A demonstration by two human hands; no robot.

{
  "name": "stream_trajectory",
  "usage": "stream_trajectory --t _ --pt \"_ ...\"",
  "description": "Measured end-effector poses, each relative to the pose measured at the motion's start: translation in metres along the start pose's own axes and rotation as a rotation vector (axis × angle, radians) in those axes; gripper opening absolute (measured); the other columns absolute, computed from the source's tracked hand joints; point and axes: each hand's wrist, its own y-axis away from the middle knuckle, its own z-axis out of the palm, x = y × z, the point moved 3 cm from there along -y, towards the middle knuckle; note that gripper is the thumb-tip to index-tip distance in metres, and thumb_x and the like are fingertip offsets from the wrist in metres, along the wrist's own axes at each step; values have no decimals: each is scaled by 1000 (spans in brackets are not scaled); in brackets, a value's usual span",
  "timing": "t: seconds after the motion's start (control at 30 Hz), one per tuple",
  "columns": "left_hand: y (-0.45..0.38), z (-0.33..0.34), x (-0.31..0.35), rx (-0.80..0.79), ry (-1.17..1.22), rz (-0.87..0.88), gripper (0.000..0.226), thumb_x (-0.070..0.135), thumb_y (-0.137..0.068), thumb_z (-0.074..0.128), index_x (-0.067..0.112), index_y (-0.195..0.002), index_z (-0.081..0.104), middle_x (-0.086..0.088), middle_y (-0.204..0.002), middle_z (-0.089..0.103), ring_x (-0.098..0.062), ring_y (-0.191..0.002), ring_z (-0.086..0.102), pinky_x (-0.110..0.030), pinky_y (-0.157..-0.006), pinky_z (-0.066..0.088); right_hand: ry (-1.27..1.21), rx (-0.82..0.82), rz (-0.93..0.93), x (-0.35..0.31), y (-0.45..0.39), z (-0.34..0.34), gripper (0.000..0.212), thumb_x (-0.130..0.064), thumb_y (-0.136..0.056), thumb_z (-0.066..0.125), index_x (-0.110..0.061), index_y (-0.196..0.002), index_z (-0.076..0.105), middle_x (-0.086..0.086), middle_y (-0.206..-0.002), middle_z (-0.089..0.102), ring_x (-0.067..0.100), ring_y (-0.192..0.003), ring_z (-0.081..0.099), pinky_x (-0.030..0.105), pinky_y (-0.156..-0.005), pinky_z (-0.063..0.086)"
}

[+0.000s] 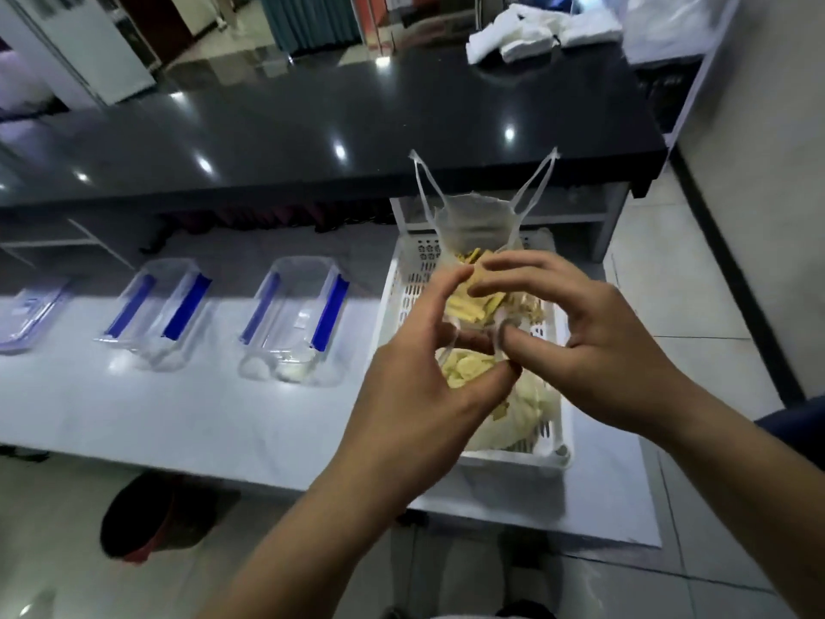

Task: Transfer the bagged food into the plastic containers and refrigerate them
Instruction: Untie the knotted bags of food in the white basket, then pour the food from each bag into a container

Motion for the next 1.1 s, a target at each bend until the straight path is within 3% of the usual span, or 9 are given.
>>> stream_trajectory --t 0.13,0.27,0.4,0.5,0.67,0.8,0.97,1.03,1.1 --pt "-4 -4 -9 -64 235 12 56 7 -92 69 40 -134 52 -7 -87 70 -17 -87 71 -46 -78 62 92 103 44 -18 7 2 31 -28 -85 75 -26 -116 70 -9 -128 59 4 -125 53 23 -105 43" --pt "-4 -44 -12 -190 368 -43 58 2 -90 69 31 -136 50 -8 -94 76 -16 -94 74 -31 -86 59 32 159 133 -32 9 12 31 -32 -84 71 -25 -114 71 -8 -124 64 9 -120 58 36 -103 48" --pt "-16 -106 -3 -288 269 -23 53 2 -89 67 27 -134 54 -12 -99 76 -20 -96 73 -40 -96 55 -70 126 287 -40 13 39 34 -39 -81 71 -28 -114 71 -8 -119 69 11 -112 64 35 -96 53" --pt "-24 -150 14 -383 297 48 44 2 -92 62 23 -131 59 -17 -101 73 -22 -93 71 -38 -91 56 -147 206 396 -40 16 64 39 -48 -83 66 -25 -114 71 -10 -113 73 7 -108 65 35 -101 47" --pt "-21 -198 29 -556 84 222 56 0 -87 70 22 -136 57 -13 -108 71 -30 -106 69 -34 -89 57 -293 339 578 -33 21 102 43 -53 -90 56 -21 -115 70 4 -116 72 26 -113 64 46 -97 47" --pt "-11 -226 22 -608 -3 248 49 2 -90 68 17 -136 58 -13 -112 72 -19 -92 70 -16 -71 55 -499 356 723 -30 19 154 55 -57 -92 49 -14 -122 66 12 -123 69 34 -113 64 54 -100 50" --pt "9 -285 28 -609 -5 406 62 -12 -81 71 15 -135 57 -3 -88 68 -20 -85 62 -35 -90 58 -1001 245 831 -31 20 235 67 -63 -83 54 -16 -129 64 13 -120 69 36 -104 66 55 -88 53" --pt "13 -312 31 -548 -24 520 62 -14 -81 69 13 -134 54 -13 -86 63 -23 -81 61 -36 -88 59 -1302 97 802 -38 13 271 80 -67 -80 57 -17 -143 52 18 -143 54 44 -130 50 70 -104 36" --pt "10 -344 29 -335 -121 722 52 -11 -83 68 6 -130 54 -4 -87 60 -23 -79 61 -35 -85 60 -1499 -44 688 -42 -1 300 94 -73 -81 54 -16 -154 33 20 -159 30 44 -147 23 73 -113 11"
